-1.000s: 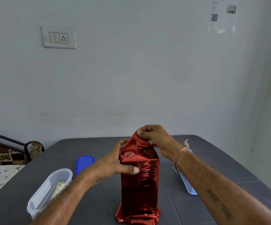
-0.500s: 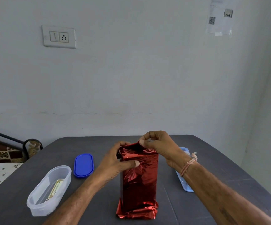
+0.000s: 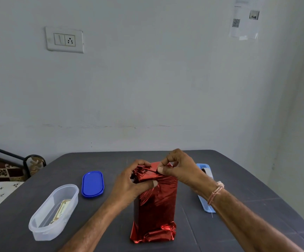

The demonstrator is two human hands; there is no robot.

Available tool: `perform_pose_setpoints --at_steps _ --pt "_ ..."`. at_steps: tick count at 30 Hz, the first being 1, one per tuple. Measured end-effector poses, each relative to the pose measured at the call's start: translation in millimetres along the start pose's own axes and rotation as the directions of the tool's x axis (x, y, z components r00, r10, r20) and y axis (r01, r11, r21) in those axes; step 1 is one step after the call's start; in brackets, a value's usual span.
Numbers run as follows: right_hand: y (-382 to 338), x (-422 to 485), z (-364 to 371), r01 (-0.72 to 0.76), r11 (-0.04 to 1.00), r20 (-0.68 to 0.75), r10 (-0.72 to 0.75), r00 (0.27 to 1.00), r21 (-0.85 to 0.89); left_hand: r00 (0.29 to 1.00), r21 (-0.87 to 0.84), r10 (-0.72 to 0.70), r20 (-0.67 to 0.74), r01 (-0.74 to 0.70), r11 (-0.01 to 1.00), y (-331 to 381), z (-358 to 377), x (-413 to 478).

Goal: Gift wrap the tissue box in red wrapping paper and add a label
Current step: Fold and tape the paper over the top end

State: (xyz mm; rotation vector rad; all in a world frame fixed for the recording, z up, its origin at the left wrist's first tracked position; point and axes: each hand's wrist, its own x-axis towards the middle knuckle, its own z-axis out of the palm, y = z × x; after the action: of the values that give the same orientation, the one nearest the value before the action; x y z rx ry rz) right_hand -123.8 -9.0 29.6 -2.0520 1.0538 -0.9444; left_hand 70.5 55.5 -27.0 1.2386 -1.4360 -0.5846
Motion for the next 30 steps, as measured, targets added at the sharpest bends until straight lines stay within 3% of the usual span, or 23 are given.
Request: perform_pose_setpoints --at_steps 9,16,24,30 --pt "2 7 -7 0.105 0.982 0.096 -0.09 0.991 -0.159 1.0 -0.027 -0.023 -0.007 0.022 0.999 -3 1 2" --pt "7 0 2 0.191 0.901 -0.005 -0.21 0.978 -0.39 0.996 -0.059 -0.035 -0.077 0.03 0.998 -1 4 1" --pt "9 -7 11 0.153 0.914 -0.094 -0.202 0.975 -0.377 0.972 0.296 0.118 -0.203 -0.054 0.954 -6 18 -1" --pt "13 7 12 0.079 0.969 -0.134 -0.113 0.985 -0.234 0.977 0.432 0.183 -0.111 -0.118 0.894 6 4 -5"
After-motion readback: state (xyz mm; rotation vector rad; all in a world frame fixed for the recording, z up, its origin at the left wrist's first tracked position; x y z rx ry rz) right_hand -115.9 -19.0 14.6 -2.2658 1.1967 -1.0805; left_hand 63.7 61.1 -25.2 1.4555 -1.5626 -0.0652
